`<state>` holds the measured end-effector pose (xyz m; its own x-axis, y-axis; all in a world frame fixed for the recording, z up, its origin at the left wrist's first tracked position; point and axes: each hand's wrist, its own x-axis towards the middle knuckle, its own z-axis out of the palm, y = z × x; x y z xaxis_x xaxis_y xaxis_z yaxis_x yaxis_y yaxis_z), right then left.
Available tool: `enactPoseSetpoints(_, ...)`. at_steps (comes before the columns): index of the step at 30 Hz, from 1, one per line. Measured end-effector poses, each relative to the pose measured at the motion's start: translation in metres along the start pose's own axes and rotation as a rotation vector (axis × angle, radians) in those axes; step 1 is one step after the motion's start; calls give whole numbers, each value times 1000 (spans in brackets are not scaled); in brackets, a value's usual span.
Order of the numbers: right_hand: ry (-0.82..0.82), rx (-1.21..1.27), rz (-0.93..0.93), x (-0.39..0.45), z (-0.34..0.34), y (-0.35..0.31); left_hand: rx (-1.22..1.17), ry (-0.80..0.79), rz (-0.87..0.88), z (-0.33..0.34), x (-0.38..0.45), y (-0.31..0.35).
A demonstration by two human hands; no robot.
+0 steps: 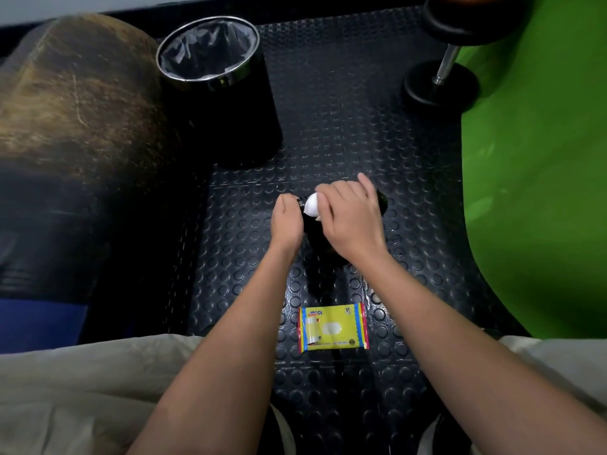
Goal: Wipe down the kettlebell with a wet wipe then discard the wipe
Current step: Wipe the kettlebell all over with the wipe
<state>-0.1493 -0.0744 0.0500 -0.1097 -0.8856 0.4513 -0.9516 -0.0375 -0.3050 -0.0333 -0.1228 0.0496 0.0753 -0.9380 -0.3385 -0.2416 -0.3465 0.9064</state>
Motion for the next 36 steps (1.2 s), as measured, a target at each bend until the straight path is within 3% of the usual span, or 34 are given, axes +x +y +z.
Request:
enactPoseSetpoints(7,103,209,162,-10,-2,27,13,-26,13,2,-4,2)
enactPoseSetpoints(11,143,346,375,-8,-2,28,10,-21,6,0,-3,2)
enactPoseSetpoints(20,31,911,1040,5,-11,29,-3,-22,-7,0,0,1)
enactPoseSetpoints(25,-121,1138,1276,10,-20,41,13,-22,-2,0,-2,3)
enactPoseSetpoints(29,-211,1012,1241,17,-17,46,23,-23,-10,-1,-1,3)
enactPoseSetpoints(36,-209,271,579,27,-24,25,30,-19,-23,-2,7,-2)
